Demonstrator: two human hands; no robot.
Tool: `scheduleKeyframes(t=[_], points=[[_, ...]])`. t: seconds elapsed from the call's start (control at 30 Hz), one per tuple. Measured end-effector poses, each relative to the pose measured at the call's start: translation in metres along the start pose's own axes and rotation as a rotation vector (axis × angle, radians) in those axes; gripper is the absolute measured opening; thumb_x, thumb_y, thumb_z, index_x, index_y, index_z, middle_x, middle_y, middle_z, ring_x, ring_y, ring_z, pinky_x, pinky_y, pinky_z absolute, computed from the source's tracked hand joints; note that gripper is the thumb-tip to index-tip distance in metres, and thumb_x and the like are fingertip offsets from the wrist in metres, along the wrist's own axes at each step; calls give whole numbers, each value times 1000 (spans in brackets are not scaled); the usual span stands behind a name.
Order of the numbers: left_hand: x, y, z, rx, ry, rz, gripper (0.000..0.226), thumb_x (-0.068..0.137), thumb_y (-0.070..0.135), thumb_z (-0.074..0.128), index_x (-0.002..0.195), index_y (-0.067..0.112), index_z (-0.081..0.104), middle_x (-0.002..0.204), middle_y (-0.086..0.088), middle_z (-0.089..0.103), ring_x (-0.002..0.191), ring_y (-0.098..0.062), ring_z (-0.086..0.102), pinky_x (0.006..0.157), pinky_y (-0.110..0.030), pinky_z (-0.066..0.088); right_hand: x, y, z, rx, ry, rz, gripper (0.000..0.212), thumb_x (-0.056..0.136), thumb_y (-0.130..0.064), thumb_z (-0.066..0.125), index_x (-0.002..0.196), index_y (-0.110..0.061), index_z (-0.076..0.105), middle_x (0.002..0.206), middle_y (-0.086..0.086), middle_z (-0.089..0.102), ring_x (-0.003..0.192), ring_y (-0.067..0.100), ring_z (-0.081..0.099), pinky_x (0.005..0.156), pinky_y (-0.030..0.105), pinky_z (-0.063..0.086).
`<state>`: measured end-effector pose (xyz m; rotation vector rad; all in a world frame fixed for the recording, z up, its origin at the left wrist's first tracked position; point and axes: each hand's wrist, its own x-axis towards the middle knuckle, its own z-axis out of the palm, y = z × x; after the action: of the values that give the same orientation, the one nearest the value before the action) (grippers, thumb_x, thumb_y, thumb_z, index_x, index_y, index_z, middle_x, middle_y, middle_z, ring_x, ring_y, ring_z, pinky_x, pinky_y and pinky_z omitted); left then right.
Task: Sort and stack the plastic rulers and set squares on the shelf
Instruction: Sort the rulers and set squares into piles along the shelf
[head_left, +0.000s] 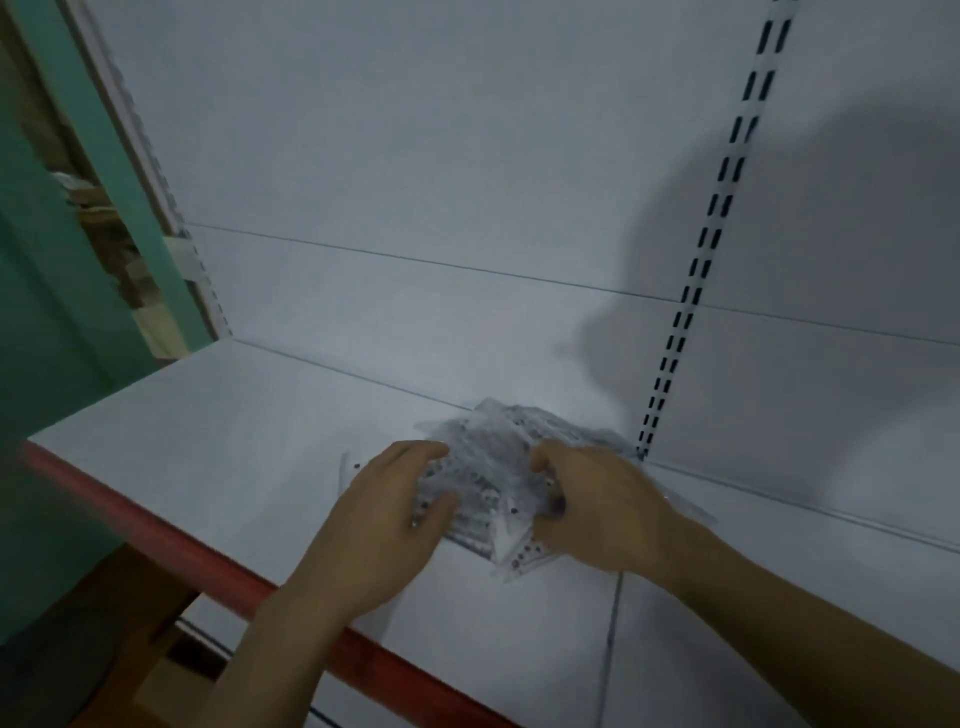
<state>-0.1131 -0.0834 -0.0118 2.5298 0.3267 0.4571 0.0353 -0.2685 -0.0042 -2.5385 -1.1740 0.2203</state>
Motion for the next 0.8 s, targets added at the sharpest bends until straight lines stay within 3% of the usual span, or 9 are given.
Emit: scheduleKeyframes(t=[0.1,0.2,0.27,0.37,0.47,0.57,0.6,0.7,0.8], points=[[9,-4,2,-138,17,17,38,95,33,61,132,35,54,129,25,53,117,9,48,90,-3,37,-1,1,6,117,46,80,35,84,-35,68,117,-27,60,88,-9,66,78,9,62,69,25,51],[18,-9,2,-251,52,25,32,94,31,62,125,36,59,125,27,57,117,7,51,96,-13,41,-3,-4,4,102,135,143,12,91,-29,59,98,-21,64,86,-8,66,76,11,61,67,24,49],[27,-10,0,-284,37,45,29,95,32,60,124,36,61,124,27,58,115,6,52,97,-19,42,-4,-9,2,58,222,203,13,92,-24,55,90,-18,66,84,-4,67,73,13,61,64,25,46],[37,-14,0,-321,-3,87,25,96,31,59,120,38,62,117,29,59,105,10,54,91,-17,44,-9,-18,4,55,349,281,13,93,-21,58,92,-21,71,86,-7,71,74,10,62,68,24,49],[42,-20,3,-376,-49,92,21,96,27,61,114,36,64,109,26,64,99,11,59,86,-18,52,-19,-28,12,230,448,400,7,93,-23,65,89,-21,70,82,-8,70,71,8,66,69,26,56],[50,-19,11,-480,-116,50,20,95,28,61,115,30,64,101,17,69,85,5,66,67,-10,52,-28,-41,19,535,557,475,11,91,-15,70,84,-9,64,78,5,69,63,16,71,58,30,56],[52,-16,14,-549,-142,3,24,95,30,62,119,27,62,98,13,71,81,2,68,66,-14,54,-31,-47,21,625,591,490,12,91,-11,70,85,-4,63,81,11,68,63,21,72,53,26,53],[59,-6,21,-751,-230,-126,35,94,33,64,125,30,48,94,5,73,72,-12,74,70,-45,62,-38,-65,30,803,657,518,13,92,-4,68,88,4,58,83,18,64,65,31,71,51,26,50],[60,-1,25,-739,-205,-80,21,92,38,66,109,33,54,84,3,71,64,-14,72,67,-49,61,-42,-79,40,946,684,520,16,93,0,65,89,6,51,78,15,60,61,26,68,54,33,50]])
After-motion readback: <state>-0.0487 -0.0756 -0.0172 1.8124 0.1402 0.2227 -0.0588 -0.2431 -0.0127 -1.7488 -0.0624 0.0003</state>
